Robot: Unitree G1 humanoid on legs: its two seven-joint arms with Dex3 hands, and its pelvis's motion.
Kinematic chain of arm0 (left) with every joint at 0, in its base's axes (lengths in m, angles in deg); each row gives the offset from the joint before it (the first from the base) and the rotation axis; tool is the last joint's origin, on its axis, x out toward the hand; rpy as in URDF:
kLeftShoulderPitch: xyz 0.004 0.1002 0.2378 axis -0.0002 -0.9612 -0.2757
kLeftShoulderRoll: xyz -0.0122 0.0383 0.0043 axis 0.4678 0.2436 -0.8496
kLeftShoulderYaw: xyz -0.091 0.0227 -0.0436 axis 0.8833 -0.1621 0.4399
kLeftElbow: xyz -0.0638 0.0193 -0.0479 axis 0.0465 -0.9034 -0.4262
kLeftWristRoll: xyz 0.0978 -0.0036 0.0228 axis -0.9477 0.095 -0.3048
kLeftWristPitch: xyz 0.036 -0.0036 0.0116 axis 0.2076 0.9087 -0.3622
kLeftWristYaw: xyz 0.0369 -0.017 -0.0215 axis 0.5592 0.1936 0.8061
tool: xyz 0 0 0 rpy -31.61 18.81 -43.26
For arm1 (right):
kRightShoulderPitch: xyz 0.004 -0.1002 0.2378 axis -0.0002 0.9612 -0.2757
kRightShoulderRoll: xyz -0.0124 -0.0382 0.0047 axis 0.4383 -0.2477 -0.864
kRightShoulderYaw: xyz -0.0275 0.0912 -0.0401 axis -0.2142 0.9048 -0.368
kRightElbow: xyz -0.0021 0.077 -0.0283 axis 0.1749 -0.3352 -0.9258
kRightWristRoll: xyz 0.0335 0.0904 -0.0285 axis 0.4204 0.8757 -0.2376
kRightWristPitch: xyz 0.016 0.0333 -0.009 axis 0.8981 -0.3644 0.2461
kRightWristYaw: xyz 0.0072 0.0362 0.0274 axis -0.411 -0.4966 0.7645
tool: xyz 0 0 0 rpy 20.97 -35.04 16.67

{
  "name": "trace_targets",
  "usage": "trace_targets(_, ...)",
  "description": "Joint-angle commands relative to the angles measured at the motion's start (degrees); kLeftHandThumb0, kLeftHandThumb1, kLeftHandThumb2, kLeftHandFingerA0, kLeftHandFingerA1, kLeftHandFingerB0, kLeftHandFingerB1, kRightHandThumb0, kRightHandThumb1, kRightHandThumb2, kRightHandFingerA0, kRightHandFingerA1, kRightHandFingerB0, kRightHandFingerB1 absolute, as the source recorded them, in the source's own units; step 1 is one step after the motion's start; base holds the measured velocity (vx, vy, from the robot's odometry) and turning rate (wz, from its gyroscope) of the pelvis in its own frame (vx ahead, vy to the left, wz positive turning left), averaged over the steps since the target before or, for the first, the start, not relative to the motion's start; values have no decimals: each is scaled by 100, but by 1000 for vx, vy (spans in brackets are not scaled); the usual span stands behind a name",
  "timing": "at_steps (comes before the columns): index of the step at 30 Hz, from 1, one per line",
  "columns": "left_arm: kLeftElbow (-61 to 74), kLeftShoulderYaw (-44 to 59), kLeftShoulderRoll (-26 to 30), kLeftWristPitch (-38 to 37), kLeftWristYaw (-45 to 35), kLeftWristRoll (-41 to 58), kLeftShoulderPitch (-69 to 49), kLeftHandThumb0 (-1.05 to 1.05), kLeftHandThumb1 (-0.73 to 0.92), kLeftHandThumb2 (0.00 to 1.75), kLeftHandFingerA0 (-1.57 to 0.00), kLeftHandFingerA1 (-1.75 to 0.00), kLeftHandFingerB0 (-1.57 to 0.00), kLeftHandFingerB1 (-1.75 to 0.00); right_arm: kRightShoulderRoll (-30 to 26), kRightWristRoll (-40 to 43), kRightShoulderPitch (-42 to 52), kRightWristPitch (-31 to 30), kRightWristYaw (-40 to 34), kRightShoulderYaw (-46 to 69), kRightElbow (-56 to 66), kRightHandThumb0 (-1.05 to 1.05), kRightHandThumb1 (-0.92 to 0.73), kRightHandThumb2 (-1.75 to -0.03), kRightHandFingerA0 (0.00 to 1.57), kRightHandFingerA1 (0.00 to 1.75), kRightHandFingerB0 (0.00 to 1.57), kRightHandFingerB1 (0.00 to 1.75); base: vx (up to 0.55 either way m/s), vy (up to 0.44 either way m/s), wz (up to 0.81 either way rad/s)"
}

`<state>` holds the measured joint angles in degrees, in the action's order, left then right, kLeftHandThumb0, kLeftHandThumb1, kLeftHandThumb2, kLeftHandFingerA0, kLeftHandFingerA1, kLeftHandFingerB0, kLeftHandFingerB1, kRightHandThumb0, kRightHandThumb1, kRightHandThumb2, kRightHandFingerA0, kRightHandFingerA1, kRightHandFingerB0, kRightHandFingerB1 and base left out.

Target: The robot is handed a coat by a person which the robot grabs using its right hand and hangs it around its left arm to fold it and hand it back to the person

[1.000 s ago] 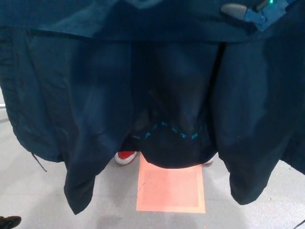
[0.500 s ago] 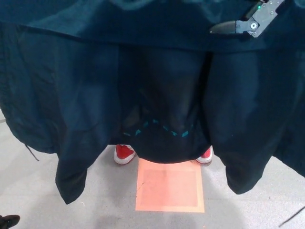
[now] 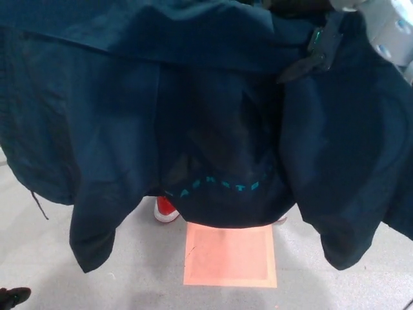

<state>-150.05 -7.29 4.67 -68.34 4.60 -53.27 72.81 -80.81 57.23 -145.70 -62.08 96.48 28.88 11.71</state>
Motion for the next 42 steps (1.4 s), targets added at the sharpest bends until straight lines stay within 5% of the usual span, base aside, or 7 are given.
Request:
trace_targets(1,68,-57,200,-143,-51,-109,13,-34,58,114,0,-47,0,-47,162,-1162,248,290,-1511,-443,-379,-87,-49,-85,34,45,28,41,0,0,0)
trace_targets(4,34,-39,164,-139,-16,-81,31,-34,61,115,0,-46,0,-46,86,-1360,435,411,-2281,-500,-448,-82,-73,-62,79,154,66,98,0,0,0)
trace_targets(8,49,-91,196,-91,27,-135,-10,-72,92,76,-21,-34,-18,-32,63,-1332,785,608,-3509,-251,-471,-75,-92,-73,99,138,85,82,0,0,0)
trace_targets(10,51,-86,211,-124,-42,-115,-34,-71,92,78,-23,-33,-19,-32,120,-1011,877,546,-3514,84,-441,-62,-92,-83,85,67,63,49,0,0,0)
trace_targets(28,68,-127,168,-283,-99,-126,-135,-69,92,78,-26,-33,-13,-28,1576,731,1568,370,-5342,3288,-272,-43,-86,-68,131,96,94,136,0,0,0)
trace_targets(34,113,-90,107,-293,-103,-60,-153,-33,60,115,-1,-46,-1,-47,1687,709,1458,718,-5792,3670,-379,-44,-91,-69,128,85,101,118,0,0,0)
trace_targets(42,423,204,-68,-728,-654,410,-319,-65,92,68,-28,-35,-19,-30,1714,663,898,584,-5891,3964,-696,-44,-88,-66,124,81,108,91,0,0,0)
